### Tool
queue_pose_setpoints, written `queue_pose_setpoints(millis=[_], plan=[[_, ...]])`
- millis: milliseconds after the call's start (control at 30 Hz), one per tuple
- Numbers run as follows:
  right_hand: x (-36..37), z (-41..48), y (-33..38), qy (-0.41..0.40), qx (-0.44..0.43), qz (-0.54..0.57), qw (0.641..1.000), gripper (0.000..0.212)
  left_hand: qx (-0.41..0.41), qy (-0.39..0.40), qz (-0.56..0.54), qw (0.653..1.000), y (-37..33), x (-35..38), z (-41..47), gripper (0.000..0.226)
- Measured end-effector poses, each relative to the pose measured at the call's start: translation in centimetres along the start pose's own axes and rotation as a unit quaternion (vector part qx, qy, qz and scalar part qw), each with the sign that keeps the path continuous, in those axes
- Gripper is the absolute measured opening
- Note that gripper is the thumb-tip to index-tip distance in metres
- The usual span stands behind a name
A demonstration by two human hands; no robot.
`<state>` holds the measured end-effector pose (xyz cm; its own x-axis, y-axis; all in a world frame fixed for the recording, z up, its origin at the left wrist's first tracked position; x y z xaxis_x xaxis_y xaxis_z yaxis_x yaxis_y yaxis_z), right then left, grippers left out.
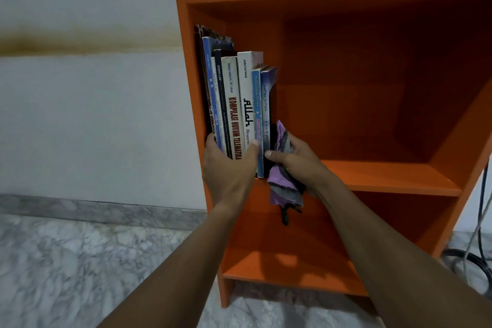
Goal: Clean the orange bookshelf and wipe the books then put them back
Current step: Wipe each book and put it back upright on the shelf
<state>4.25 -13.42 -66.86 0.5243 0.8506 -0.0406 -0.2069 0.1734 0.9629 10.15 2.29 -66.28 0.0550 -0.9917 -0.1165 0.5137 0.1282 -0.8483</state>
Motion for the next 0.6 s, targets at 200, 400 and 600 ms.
queue_pose_setpoints(millis=[200,400,600], plan=[[1.5,0.2,0.2,-0.009,-0.005,0.019,1.000,0.041,0.092,0.018,0.137,0.986,0.5,-3.5,0.9,0.040],[1.6,0.2,0.2,-0.035,-0.032,-0.026,0.999,0.044,0.074,0.029,0.155,0.985,0.4,-4.1,0.6,0.035],[2.0,0.0,0.5,-0.057,-0.068,-0.093,0.992,0.043,0.042,-0.012,0.235,0.971,-0.3,-4.5,1.3,0.028]])
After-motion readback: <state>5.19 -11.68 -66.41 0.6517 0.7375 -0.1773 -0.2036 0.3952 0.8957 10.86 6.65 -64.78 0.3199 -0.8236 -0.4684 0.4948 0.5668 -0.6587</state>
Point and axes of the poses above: each hand's wrist, its own z-axis towards the middle knuckle, its own x-axis out of the palm, y = z × x, the point moved 6 cm from there along z, towards the middle knuckle, and after that the axes turned 4 degrees about -y, right-handed, at the moved point
